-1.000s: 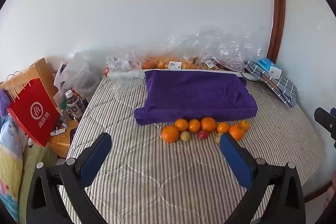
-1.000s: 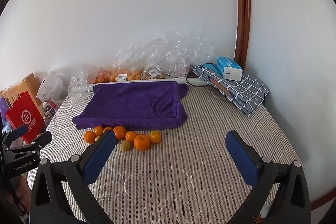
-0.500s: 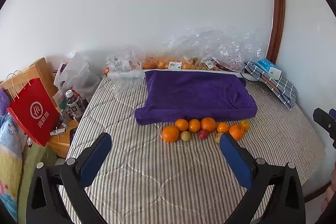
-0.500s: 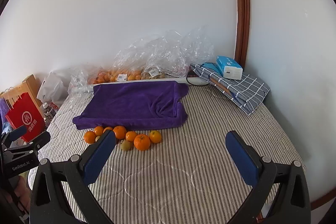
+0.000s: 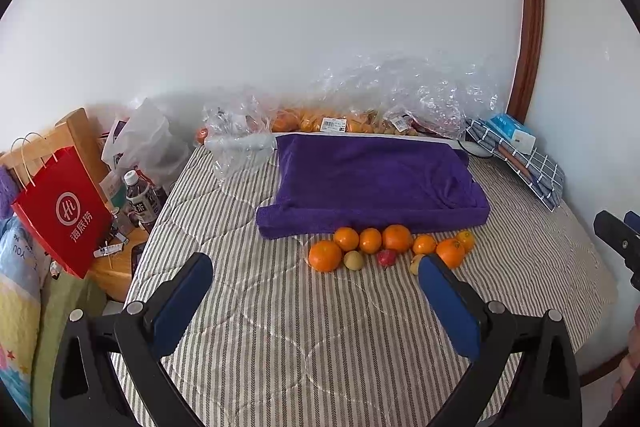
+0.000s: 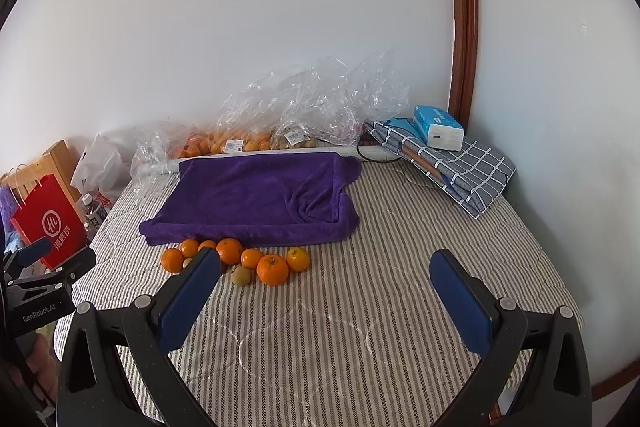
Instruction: Organize fruits
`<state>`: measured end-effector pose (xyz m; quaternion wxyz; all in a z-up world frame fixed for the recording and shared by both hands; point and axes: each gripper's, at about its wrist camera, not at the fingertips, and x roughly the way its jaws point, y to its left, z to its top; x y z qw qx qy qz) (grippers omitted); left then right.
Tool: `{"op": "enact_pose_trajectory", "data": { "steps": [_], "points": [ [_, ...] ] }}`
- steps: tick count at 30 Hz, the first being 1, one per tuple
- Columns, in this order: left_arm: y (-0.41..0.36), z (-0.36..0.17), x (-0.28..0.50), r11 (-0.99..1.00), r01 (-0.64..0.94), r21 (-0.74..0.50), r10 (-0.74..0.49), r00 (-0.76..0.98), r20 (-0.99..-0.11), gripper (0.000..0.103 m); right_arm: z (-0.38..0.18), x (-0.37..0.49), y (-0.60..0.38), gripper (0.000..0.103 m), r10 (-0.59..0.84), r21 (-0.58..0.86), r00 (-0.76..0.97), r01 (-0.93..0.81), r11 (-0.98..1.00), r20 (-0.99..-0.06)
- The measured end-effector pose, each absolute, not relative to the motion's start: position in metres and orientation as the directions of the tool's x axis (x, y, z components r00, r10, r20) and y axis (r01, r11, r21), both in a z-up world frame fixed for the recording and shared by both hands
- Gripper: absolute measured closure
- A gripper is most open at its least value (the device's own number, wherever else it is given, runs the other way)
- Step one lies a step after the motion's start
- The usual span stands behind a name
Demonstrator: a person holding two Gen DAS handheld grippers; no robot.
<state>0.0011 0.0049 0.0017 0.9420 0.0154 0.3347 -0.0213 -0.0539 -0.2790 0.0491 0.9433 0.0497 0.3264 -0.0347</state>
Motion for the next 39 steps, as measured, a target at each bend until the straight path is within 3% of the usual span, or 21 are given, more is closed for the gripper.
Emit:
{"op": "enact_pose_trajectory", "data": {
  "steps": [39],
  "points": [
    [0.0083,0.0056,0.0047,0.999,0.04,0.013,-0.024,0.781,-0.624,0.0,0.0474,-0.0538,-0.2728,0.0,-0.031,0.07,0.786,0.094,0.993,-0.618]
  ]
}}
